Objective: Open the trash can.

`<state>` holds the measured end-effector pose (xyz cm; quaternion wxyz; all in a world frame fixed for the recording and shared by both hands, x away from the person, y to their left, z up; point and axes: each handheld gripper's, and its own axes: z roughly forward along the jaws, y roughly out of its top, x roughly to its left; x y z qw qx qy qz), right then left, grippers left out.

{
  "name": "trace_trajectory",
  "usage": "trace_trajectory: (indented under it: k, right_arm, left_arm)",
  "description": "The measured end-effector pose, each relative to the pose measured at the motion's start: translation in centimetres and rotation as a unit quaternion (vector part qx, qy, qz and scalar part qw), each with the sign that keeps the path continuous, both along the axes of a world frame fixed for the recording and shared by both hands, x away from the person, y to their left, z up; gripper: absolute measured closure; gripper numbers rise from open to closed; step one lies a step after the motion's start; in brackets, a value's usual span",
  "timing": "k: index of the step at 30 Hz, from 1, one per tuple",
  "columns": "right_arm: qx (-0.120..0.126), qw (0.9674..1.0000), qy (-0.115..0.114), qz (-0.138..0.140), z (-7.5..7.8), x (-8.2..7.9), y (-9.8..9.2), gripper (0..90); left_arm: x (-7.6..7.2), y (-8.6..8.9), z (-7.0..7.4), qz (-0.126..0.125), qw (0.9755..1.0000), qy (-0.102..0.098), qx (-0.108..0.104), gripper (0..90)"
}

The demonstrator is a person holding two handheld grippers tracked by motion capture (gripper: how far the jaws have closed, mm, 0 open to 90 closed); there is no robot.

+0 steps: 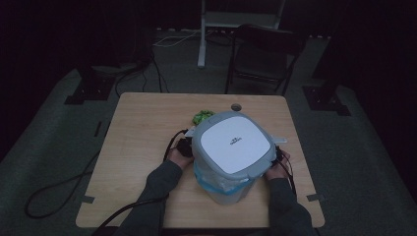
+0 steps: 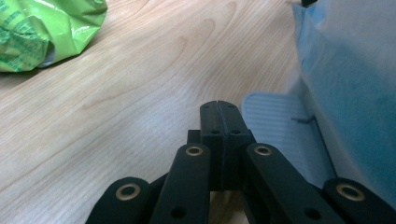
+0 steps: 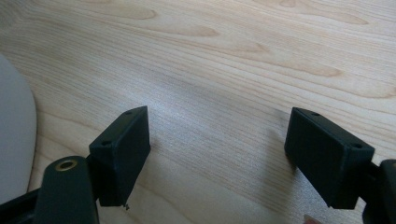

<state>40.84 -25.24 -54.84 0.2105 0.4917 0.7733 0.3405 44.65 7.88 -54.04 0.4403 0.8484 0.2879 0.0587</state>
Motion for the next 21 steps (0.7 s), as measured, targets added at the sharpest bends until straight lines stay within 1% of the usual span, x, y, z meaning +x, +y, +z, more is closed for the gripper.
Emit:
trace_trajectory:
  k: [2,7,12,15,21]
  right_arm:
    - [0.0,1.0,0.0,0.0,0.0,0.02,0.0,21.2]
    - [0.0,1.0,0.0,0.0,0.0,0.03,0.0,21.2]
    - [0.0,1.0,0.0,0.0,0.0,0.02,0.0,21.2]
    - [0.0,1.0,0.0,0.0,-0.01,0.01,0.01,21.2]
    - [0.0,1.0,0.0,0.0,-0.01,0.01,0.01,21.2]
  left_arm:
    - [0.24,-0.23,0.0,-0.001,1.0,0.002,-0.004,90.0]
    - [0.56,-0.3,-0.07,-0.003,1.0,0.005,-0.006,90.0]
    - [0.86,-0.48,-0.29,-0.002,0.9999,0.016,0.003,90.0]
    - [0.72,-0.64,-0.33,0.005,0.9999,0.013,0.01,90.0]
    - [0.61,-0.8,-0.35,0.008,0.9997,0.009,0.022,90.0]
